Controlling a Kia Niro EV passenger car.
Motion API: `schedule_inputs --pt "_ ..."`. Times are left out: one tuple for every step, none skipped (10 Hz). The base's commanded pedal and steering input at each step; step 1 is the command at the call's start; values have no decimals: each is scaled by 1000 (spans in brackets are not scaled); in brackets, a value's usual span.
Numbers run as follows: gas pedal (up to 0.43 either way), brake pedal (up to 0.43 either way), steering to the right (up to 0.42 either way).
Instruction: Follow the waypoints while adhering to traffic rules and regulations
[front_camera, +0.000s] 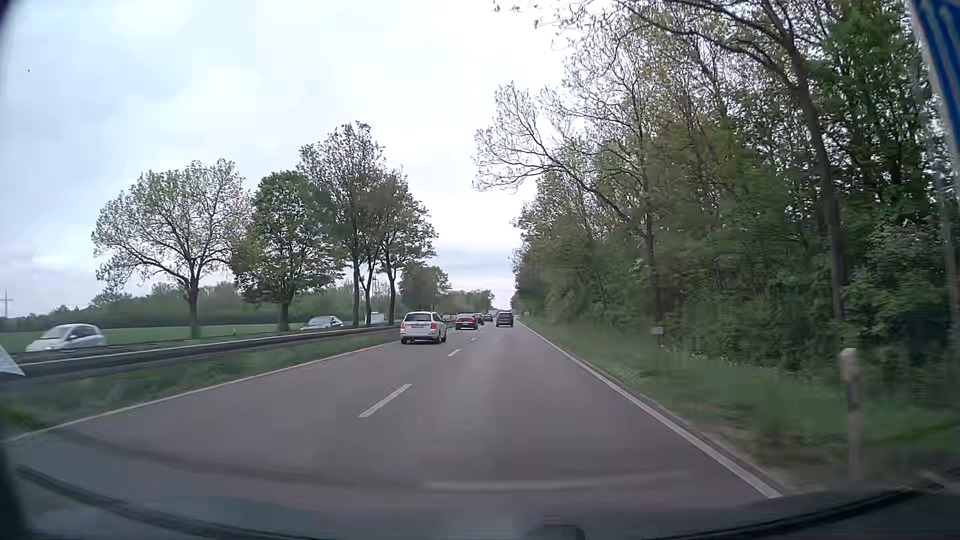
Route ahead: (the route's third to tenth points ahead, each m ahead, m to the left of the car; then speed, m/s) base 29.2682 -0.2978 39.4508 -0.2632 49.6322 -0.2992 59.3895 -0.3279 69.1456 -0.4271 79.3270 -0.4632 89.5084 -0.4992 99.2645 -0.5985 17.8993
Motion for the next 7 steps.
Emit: schedule_inputs --pt "197 0 0" --pt "197 0 0" --pt "197 0 0" --pt "189 0 0" --pt "189 0 0" --pt "189 0 0" --pt "177 0 0"
